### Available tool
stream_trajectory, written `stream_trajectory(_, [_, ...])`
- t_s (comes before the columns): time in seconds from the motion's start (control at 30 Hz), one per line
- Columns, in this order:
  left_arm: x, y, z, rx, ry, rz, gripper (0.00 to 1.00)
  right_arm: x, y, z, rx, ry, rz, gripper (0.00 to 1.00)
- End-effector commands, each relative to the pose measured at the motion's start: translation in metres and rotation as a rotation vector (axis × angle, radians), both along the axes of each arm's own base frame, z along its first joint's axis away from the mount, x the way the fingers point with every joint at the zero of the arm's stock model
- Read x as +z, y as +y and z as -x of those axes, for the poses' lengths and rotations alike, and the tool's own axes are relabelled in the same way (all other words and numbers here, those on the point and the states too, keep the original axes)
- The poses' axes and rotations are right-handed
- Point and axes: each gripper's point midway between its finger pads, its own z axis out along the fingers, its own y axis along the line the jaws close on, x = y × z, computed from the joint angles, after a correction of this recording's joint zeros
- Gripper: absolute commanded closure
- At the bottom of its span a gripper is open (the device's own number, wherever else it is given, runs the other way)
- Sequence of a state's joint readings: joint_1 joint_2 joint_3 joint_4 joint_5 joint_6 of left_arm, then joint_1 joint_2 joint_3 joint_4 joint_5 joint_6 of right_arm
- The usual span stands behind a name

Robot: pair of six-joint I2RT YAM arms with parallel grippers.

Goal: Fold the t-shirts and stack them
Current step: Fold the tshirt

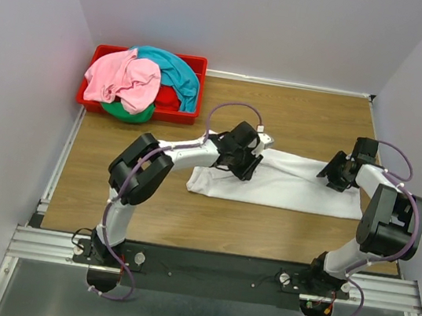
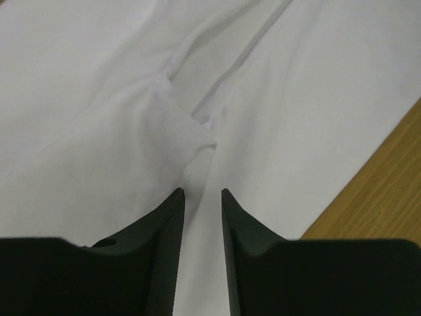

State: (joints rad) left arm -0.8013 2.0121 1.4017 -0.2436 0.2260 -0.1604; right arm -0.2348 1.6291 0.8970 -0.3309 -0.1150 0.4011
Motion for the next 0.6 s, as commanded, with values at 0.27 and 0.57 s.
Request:
stream_trajectory(0.27, [0.04,0.015,0.018,0.008,0.008,0.006,0.44,0.017,-0.005,-0.007,-0.011,-0.018,0.029,0.43])
stream_trajectory(0.57, [0.016,0.06,-0.014,0.314,0.056,-0.118,0.43,0.056,-0.009,-0.029,0.031,-0.111,0.058,0.42])
